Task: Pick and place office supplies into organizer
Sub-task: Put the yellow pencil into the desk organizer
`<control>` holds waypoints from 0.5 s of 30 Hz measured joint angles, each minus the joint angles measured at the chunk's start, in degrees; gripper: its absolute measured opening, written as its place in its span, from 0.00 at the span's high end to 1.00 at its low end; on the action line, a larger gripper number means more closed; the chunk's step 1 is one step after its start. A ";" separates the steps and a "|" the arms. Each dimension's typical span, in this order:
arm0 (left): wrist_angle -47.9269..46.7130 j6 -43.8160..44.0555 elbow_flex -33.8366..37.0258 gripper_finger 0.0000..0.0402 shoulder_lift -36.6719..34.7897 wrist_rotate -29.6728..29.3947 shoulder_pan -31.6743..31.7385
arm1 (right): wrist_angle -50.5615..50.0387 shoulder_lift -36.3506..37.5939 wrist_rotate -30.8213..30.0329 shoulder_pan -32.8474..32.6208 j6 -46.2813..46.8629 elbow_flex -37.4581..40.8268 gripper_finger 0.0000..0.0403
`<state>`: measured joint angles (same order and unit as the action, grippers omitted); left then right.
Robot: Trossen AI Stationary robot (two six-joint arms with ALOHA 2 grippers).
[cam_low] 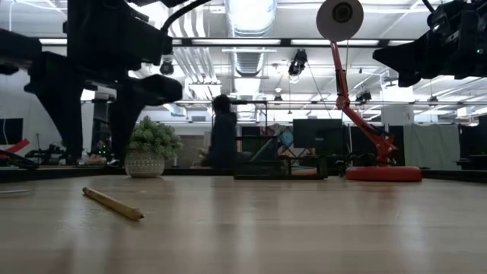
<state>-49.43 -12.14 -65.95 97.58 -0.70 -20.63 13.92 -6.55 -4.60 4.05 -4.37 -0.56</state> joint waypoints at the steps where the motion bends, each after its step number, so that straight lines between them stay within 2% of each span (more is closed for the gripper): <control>1: 0.99 -1.02 0.00 0.56 0.48 0.11 -0.10 | -0.01 0.00 0.00 0.00 0.23 0.00 0.98; 6: 3.98 -4.97 0.00 0.56 3.06 1.06 -0.12 | 0.01 0.01 0.01 -0.01 0.93 0.00 0.98; 15: 4.06 -5.36 -0.02 0.56 7.61 0.89 -0.12 | 0.01 0.01 0.00 0.00 0.91 0.00 0.98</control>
<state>-45.37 -17.49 -65.98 105.19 0.19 -20.75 13.93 -6.54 -4.60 4.05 -3.46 -0.56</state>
